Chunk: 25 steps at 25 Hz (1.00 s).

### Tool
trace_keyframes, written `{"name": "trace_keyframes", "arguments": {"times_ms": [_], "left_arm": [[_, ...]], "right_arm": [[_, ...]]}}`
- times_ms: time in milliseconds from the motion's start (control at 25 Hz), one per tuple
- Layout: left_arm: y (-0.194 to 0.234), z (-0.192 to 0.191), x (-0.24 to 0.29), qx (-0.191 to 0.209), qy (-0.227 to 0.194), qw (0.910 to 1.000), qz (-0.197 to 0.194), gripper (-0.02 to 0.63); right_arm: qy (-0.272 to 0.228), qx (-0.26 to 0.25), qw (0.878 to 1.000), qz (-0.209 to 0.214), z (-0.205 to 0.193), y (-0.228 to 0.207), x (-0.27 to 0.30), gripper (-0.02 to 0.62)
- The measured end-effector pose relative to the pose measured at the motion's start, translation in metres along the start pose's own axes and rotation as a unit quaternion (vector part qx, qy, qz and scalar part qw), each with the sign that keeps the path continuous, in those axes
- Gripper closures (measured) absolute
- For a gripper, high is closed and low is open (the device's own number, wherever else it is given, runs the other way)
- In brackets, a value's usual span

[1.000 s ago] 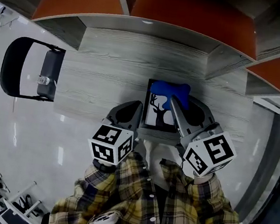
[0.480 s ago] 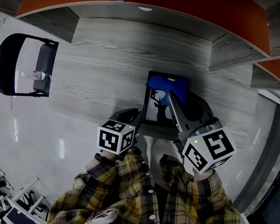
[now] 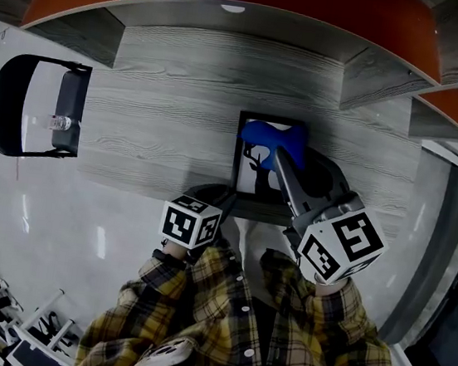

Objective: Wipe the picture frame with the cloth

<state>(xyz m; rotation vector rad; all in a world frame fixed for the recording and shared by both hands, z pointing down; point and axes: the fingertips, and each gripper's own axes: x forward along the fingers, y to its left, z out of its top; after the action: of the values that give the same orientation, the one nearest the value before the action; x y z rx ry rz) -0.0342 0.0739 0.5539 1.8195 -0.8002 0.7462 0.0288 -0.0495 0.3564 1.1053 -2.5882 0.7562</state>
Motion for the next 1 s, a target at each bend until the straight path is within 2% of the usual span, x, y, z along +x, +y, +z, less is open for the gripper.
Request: {"name": "trace_keyframes", "arguments": {"times_ms": [240, 640, 1000], "left_arm": [[0.003, 0.001, 0.007, -0.015, 0.016, 0.9998, 0.002, 0.505], [0.002, 0.000, 0.011, -0.082, 0.018, 0.9951, -0.052, 0.522], [0.002, 0.000, 0.011, -0.091, 0.020, 0.9941, -0.056, 0.525]], "right_arm": [[0.001, 0.004, 1.000, -0.006, -0.001, -0.003, -0.002, 0.554], [0.010, 0.010, 1.000, -0.008, -0.007, -0.006, 0.004, 0.554], [0.014, 0.009, 1.000, 0.013, -0.001, -0.003, 0.033, 0.554]]}}
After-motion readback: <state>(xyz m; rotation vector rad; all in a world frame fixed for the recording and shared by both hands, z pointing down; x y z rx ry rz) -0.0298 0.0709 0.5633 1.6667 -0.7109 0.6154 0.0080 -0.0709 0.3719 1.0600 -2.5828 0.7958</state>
